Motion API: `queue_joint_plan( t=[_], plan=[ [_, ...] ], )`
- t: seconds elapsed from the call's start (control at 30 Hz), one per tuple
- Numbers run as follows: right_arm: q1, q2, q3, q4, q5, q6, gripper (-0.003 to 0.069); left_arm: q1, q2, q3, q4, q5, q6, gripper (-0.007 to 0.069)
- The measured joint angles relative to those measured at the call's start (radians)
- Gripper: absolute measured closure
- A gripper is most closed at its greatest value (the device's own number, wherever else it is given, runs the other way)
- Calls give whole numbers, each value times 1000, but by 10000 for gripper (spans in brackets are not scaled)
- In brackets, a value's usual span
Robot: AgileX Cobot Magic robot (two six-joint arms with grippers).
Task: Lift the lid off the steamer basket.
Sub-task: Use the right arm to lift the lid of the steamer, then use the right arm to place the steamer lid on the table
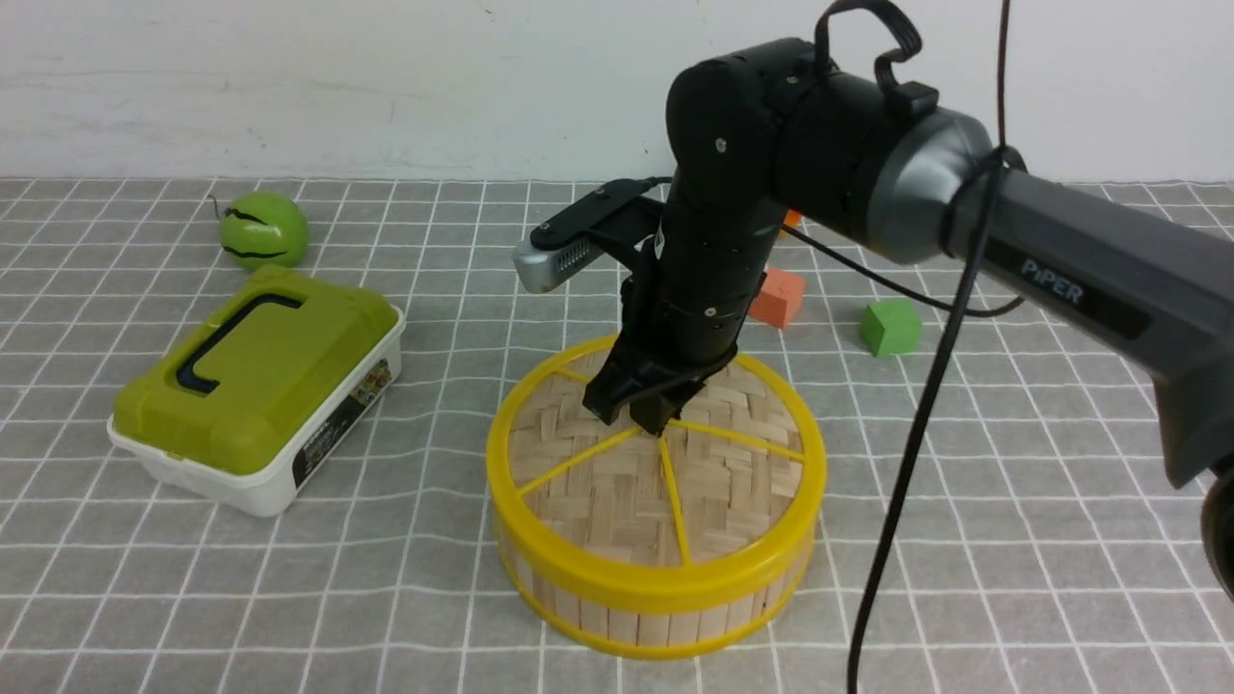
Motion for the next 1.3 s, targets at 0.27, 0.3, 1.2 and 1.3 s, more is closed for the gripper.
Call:
queue_joint_plan(
  t=[0.27, 0.3, 1.2, 1.3],
  plan=[
    [-6, -116, -30, -14, 22, -2, 577, 0, 0, 0, 0, 0, 0, 386],
    [-9, -130, -30, -17, 23, -2, 577, 0, 0, 0, 0, 0, 0, 386],
    [-538, -372, 737, 58, -402, -2, 577, 0, 0, 0, 0, 0, 0, 386],
    [-538, -323, 737, 60, -440, -2, 559, 0, 0, 0, 0, 0, 0, 386]
  ],
)
